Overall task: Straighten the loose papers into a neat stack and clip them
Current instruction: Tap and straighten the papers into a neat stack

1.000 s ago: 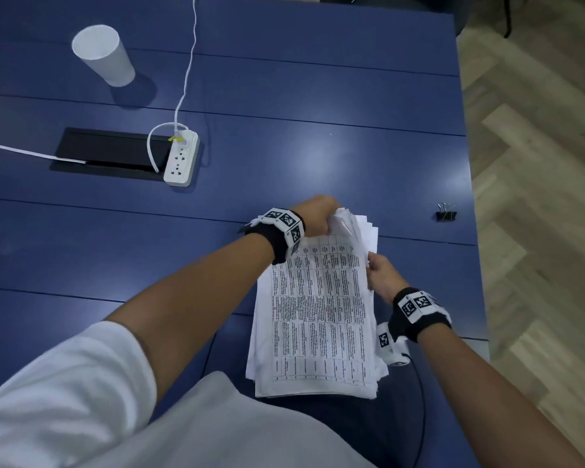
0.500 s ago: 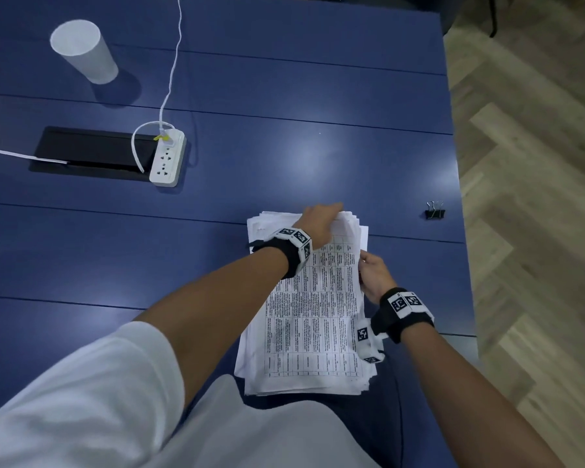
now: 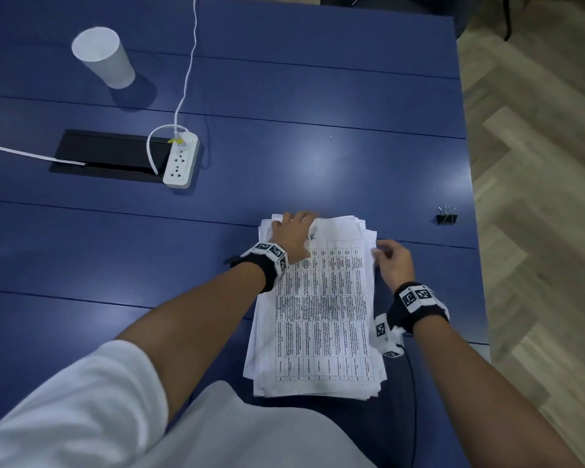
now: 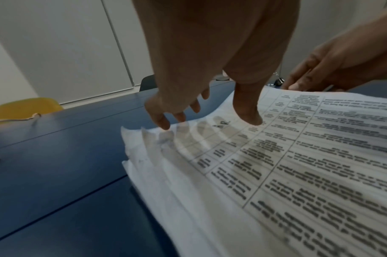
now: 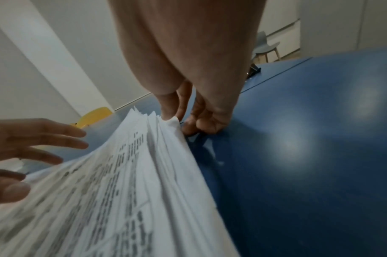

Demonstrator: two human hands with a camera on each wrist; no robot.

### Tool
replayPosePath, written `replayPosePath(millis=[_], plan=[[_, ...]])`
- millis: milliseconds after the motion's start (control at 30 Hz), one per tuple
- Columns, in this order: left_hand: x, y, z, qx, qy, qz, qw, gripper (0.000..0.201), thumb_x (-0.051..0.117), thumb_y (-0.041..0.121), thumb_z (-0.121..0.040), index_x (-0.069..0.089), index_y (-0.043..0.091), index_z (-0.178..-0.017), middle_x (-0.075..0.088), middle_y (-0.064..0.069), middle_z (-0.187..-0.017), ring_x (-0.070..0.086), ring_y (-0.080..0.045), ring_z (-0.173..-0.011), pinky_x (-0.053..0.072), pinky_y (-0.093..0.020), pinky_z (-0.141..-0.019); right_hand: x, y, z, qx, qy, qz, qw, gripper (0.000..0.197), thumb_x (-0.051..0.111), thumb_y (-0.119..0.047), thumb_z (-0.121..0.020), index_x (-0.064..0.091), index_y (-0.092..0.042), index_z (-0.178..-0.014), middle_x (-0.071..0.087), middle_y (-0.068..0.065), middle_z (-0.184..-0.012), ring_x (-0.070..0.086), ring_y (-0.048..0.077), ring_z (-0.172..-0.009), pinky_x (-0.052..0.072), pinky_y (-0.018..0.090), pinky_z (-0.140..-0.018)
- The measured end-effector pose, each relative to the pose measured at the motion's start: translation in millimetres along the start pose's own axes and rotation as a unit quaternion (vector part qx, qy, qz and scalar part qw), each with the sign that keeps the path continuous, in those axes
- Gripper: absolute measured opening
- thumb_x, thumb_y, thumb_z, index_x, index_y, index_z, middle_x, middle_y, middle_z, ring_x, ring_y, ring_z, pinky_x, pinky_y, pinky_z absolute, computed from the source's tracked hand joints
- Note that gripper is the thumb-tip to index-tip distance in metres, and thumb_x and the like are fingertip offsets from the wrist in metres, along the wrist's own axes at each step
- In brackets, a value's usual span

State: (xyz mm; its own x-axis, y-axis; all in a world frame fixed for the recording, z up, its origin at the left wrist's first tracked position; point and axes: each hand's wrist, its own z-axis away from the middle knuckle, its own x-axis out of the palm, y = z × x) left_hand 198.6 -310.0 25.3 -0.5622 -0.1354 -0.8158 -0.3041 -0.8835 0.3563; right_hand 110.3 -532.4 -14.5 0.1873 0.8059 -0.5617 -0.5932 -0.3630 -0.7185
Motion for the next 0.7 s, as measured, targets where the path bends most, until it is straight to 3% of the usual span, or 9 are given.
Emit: replayPosePath(millis=[100,167,267,333,367,433,500,633,700], plan=[[0,6,-3,-0.006,0.013,-0.006,1.000,0.095,0.079,0.026,-0.072,0.020,0.025,-0.147,0.020,0.000,-0.155,0.023,-0.032,-0.138,0.024,-0.055,-0.108,3,-9,0,-0.009,0.021,-0.015,1.000,0.007,0.063,-0.006,-0.090,0.063,-0.002,-0.095,0.062,0.008,-0.089,0.057,0.021,-0.082,0.050,0.035,-0.084],[-3,3,0,-0.050,0.050,-0.003,0.998,0.099,0.081,0.030,-0.069,0.019,0.027,-0.147,0.015,0.001,-0.156,0.022,-0.033,-0.138,0.026,-0.059,-0.107,2,-13,2,-0.017,0.017,-0.035,0.999,0.002,0.062,-0.004,-0.089,0.061,-0.005,-0.090,0.061,0.008,-0.087,0.055,0.019,-0.079,0.045,0.027,-0.077],[-3,-11,21,-0.222,0.126,0.118,0.960,0.107,0.084,0.033,-0.065,0.014,0.025,-0.146,0.013,-0.004,-0.152,0.020,-0.034,-0.136,0.027,-0.060,-0.105,1,-12,3,-0.020,0.030,-0.069,0.997,0.004,0.063,-0.003,-0.089,0.060,-0.006,-0.087,0.063,0.009,-0.087,0.056,0.018,-0.078,0.045,0.027,-0.075],[10,-23,42,-0.340,0.105,0.199,0.913,0.110,0.083,0.040,-0.067,0.011,0.014,-0.147,0.013,-0.014,-0.152,0.016,-0.039,-0.138,0.025,-0.059,-0.107,2,-6,3,0.004,0.041,-0.086,0.995,0.003,0.063,-0.004,-0.089,0.061,-0.005,-0.088,0.064,0.009,-0.088,0.058,0.019,-0.079,0.050,0.032,-0.074],[20,-25,54,-0.360,0.074,0.212,0.906,0.110,0.080,0.045,-0.069,0.012,0.008,-0.146,0.015,-0.018,-0.151,0.016,-0.040,-0.138,0.025,-0.056,-0.109,3,-2,2,0.021,0.049,-0.092,0.994,0.003,0.063,-0.004,-0.089,0.060,-0.005,-0.089,0.064,0.008,-0.087,0.059,0.020,-0.079,0.051,0.034,-0.074],[40,-21,72,-0.333,0.035,0.233,0.913,0.103,0.078,0.046,-0.072,0.018,0.003,-0.143,0.021,-0.020,-0.146,0.021,-0.038,-0.135,0.028,-0.050,-0.109,8,4,2,0.049,0.060,-0.108,0.991,0.004,0.064,-0.004,-0.088,0.060,-0.005,-0.088,0.064,0.006,-0.083,0.060,0.022,-0.078,0.052,0.037,-0.075],[49,-13,80,-0.308,0.036,0.262,0.914,0.094,0.079,0.041,-0.072,0.023,0.006,-0.139,0.023,-0.017,-0.141,0.026,-0.037,-0.130,0.034,-0.046,-0.105,11,3,3,0.058,0.073,-0.116,0.989,0.005,0.063,-0.003,-0.088,0.060,-0.007,-0.087,0.063,0.005,-0.082,0.059,0.022,-0.080,0.050,0.036,-0.077],[42,-8,75,-0.309,0.030,0.344,0.886,0.087,0.085,0.030,-0.067,0.026,0.020,-0.131,0.020,-0.014,-0.136,0.036,-0.041,-0.121,0.037,-0.047,-0.103,9,2,8,0.069,0.085,-0.152,0.982,0.013,0.055,0.003,-0.092,0.054,-0.011,-0.090,0.058,0.002,-0.089,0.056,0.019,-0.088,0.046,0.030,-0.088],[40,-7,73,-0.279,0.016,0.394,0.876,0.088,0.087,0.022,-0.065,0.024,0.020,-0.127,0.027,-0.014,-0.132,0.044,-0.037,-0.116,0.040,-0.044,-0.102,7,1,12,0.072,0.090,-0.168,0.979,0.014,0.051,0.003,-0.093,0.053,-0.010,-0.090,0.056,0.001,-0.089,0.052,0.017,-0.082,0.046,0.027,-0.079]])
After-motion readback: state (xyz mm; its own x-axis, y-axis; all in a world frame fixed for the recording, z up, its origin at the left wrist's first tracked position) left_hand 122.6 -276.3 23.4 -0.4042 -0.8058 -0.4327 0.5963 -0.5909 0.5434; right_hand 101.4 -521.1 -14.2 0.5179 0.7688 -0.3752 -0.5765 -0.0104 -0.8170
